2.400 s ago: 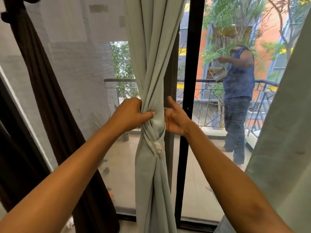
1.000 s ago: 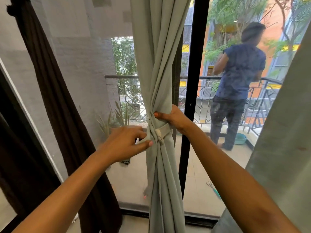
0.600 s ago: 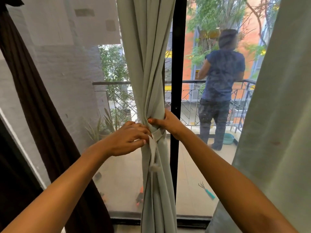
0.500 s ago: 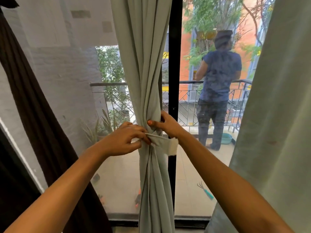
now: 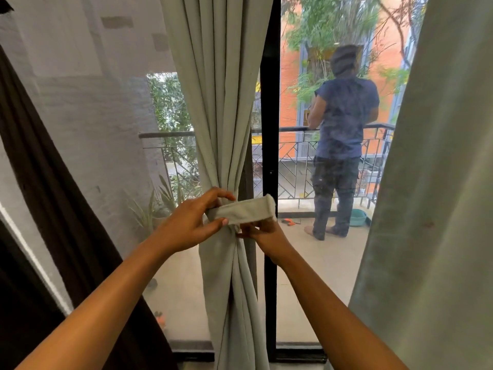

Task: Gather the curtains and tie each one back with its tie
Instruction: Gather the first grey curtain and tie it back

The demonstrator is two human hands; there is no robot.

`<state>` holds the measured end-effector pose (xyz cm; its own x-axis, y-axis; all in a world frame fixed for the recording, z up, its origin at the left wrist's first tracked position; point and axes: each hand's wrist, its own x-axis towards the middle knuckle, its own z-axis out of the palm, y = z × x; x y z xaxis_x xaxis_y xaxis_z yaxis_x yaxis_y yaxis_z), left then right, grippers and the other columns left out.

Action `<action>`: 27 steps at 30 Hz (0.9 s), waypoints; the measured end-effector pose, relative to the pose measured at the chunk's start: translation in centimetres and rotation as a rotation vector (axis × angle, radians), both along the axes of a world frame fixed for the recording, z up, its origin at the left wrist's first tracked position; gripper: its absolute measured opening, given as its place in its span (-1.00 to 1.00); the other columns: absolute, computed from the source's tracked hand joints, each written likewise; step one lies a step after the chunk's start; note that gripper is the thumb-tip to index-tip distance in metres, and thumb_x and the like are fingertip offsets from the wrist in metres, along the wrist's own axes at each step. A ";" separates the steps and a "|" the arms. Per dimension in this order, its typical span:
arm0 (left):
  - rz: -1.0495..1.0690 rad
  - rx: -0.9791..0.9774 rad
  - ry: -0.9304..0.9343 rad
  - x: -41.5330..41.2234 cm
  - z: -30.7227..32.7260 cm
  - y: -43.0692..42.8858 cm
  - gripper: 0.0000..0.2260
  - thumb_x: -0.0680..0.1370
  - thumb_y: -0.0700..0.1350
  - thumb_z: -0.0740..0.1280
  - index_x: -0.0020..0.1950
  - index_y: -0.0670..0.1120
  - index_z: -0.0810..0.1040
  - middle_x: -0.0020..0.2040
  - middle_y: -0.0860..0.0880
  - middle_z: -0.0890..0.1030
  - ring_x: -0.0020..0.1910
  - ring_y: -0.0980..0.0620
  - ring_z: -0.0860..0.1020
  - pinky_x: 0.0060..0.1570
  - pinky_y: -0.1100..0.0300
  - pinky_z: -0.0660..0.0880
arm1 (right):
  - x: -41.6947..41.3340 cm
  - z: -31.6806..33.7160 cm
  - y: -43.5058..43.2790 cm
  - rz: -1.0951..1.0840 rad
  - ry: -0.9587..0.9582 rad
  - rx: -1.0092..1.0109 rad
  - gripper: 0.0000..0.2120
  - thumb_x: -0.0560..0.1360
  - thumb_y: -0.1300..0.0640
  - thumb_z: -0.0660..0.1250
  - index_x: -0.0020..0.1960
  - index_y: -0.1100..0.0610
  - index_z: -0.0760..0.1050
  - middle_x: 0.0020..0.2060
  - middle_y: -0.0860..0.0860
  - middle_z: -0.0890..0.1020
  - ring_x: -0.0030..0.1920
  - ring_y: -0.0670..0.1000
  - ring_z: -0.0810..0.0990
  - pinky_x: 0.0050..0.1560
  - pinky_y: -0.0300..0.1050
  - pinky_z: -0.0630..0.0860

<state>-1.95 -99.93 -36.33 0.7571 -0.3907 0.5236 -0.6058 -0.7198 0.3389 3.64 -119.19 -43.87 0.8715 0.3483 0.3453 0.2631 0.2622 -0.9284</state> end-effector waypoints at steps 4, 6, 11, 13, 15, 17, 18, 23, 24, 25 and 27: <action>0.015 0.001 -0.067 0.0 0.1 -0.6 -0.66 0.51 0.19 0.32 0.27 0.21 0.48 0.02 0.28 0.58 -0.03 0.26 0.55 -0.09 0.24 0.56 | -0.6 0.3 0.2 0.016 -0.003 -0.029 -0.70 0.48 0.31 0.36 0.13 0.02 0.46 0.03 -0.03 0.59 0.03 -0.10 0.61 -0.06 -0.22 0.60; 0.058 0.010 -0.122 0.2 0.2 -0.9 -0.66 0.49 0.21 0.31 0.19 0.11 0.59 0.01 0.21 0.62 -0.02 0.22 0.56 -0.07 0.10 0.58 | -0.8 0.3 0.8 -0.062 -0.057 -0.086 -0.66 0.44 0.28 0.42 0.08 -0.08 0.48 -0.01 -0.12 0.60 0.05 -0.10 0.60 0.01 -0.25 0.57; 0.166 0.126 -0.338 0.4 0.5 -2.6 -0.81 0.49 0.06 0.40 0.04 0.03 0.64 -0.10 0.11 0.63 -0.19 0.11 0.59 -0.26 0.19 0.55 | -1.0 0.8 1.6 -0.193 -0.099 -0.045 -0.76 0.42 0.25 0.45 -0.06 -0.05 0.53 -0.16 -0.01 0.64 -0.09 0.00 0.63 -0.02 -0.12 0.62; 0.183 0.181 -0.452 0.3 0.8 -3.5 -0.82 0.47 0.02 0.44 0.02 0.00 0.64 -0.05 0.07 0.65 -0.27 0.11 0.60 -0.35 0.27 0.50 | -1.3 0.6 1.6 -0.147 -0.090 -0.011 -0.80 0.43 0.23 0.44 -0.01 0.03 0.51 -0.15 0.06 0.63 -0.08 0.05 0.63 -0.06 -0.12 0.62; 0.160 0.296 -0.503 0.3 1.0 -4.4 -0.83 0.45 -0.01 0.48 0.01 -0.01 0.64 0.10 0.08 0.65 -0.30 0.12 0.61 -0.40 0.28 0.49 | -1.6 0.3 1.5 -0.116 -0.035 0.047 -0.81 0.43 0.30 0.42 -0.01 0.12 0.53 -0.17 0.09 0.63 -0.12 0.00 0.64 -0.09 -0.16 0.62; 0.187 0.403 -0.505 0.5 1.2 -4.8 -0.84 0.45 -0.03 0.48 -0.01 -0.01 0.62 0.12 0.08 0.66 -0.36 0.06 0.62 -0.46 0.19 0.53 | -1.7 -0.1 1.4 -0.102 0.013 0.082 -0.84 0.44 0.33 0.40 0.01 0.23 0.56 -0.18 0.13 0.64 -0.19 -0.06 0.65 -0.14 -0.22 0.60; 0.228 0.434 -0.513 0.7 1.3 -4.8 -0.85 0.45 -0.03 0.49 -0.03 -0.02 0.62 0.03 0.05 0.68 -0.42 0.00 0.61 -0.51 0.15 0.52 | -1.9 -0.1 1.2 -0.097 0.046 0.099 -0.83 0.44 0.33 0.39 0.04 0.29 0.54 -0.18 0.15 0.62 -0.22 -0.08 0.65 -0.15 -0.24 0.60; 0.319 0.517 -0.520 1.6 1.9 -4.5 -0.87 0.50 0.01 0.40 -0.09 -0.01 0.53 -0.35 0.02 0.58 -0.52 -0.08 0.52 -0.53 0.16 0.47 | -2.2 0.2 0.4 -0.058 0.165 0.152 -0.87 0.45 0.31 0.38 0.00 0.26 0.54 -0.20 0.09 0.64 -0.21 -0.08 0.65 -0.14 -0.21 0.62; 0.314 0.508 -0.517 1.7 1.9 -4.4 -0.88 0.51 0.02 0.39 -0.10 0.00 0.52 -0.35 0.03 0.57 -0.51 -0.07 0.52 -0.52 0.16 0.47 | -2.2 0.4 0.3 -0.055 0.192 0.158 -0.89 0.46 0.31 0.38 -0.02 0.24 0.54 -0.20 0.08 0.66 -0.22 -0.08 0.65 -0.15 -0.21 0.62; 0.313 0.495 -0.507 1.8 1.9 -4.3 -0.88 0.51 0.03 0.38 -0.10 0.01 0.51 -0.36 0.04 0.57 -0.51 -0.05 0.52 -0.51 0.17 0.47 | -2.1 0.5 0.2 -0.052 0.216 0.159 -0.89 0.46 0.31 0.38 -0.02 0.23 0.54 -0.20 0.08 0.66 -0.22 -0.07 0.65 -0.16 -0.21 0.62; 0.319 0.465 -0.469 1.9 1.9 -4.2 -0.89 0.52 0.05 0.36 -0.09 0.04 0.51 -0.35 0.05 0.58 -0.48 -0.02 0.52 -0.48 0.18 0.47 | -2.0 0.8 0.0 -0.043 0.247 0.155 -0.89 0.47 0.29 0.38 -0.01 0.23 0.55 -0.20 0.09 0.66 -0.25 -0.06 0.65 -0.17 -0.21 0.62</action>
